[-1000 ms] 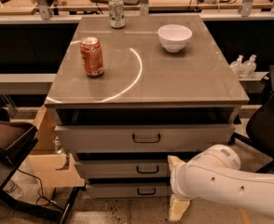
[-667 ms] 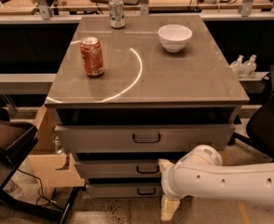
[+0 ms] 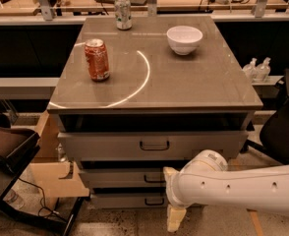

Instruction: Open middle drawer

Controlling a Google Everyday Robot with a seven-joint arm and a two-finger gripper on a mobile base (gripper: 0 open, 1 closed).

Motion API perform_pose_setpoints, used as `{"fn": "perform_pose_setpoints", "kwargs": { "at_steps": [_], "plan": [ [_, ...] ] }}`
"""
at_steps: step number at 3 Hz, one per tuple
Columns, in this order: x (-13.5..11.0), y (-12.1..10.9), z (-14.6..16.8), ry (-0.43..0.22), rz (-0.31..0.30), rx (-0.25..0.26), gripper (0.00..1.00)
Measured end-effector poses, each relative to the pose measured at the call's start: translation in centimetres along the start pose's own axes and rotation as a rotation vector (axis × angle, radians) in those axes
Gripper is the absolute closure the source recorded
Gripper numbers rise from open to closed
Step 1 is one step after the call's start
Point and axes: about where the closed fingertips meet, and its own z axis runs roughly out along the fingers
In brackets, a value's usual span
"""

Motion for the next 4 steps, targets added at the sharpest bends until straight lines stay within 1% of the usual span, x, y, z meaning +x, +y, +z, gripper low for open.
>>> {"fn": "perform_pose_setpoints", "kwargs": {
  "at_steps": [1,2,3,4],
  "plan": [
    [-1.2,-0.2,1.4,-0.010,-0.024,-0.026,0.00],
    [-1.5,0.1,2.9,-0.016,-0.020,-0.058,0.00],
    [-1.1,0.6,5.7,-0.015,0.014,-0.113,0.00],
    [-1.2,0.3,6.2,-0.006,0.018,-0.112,0.00]
  ]
}}
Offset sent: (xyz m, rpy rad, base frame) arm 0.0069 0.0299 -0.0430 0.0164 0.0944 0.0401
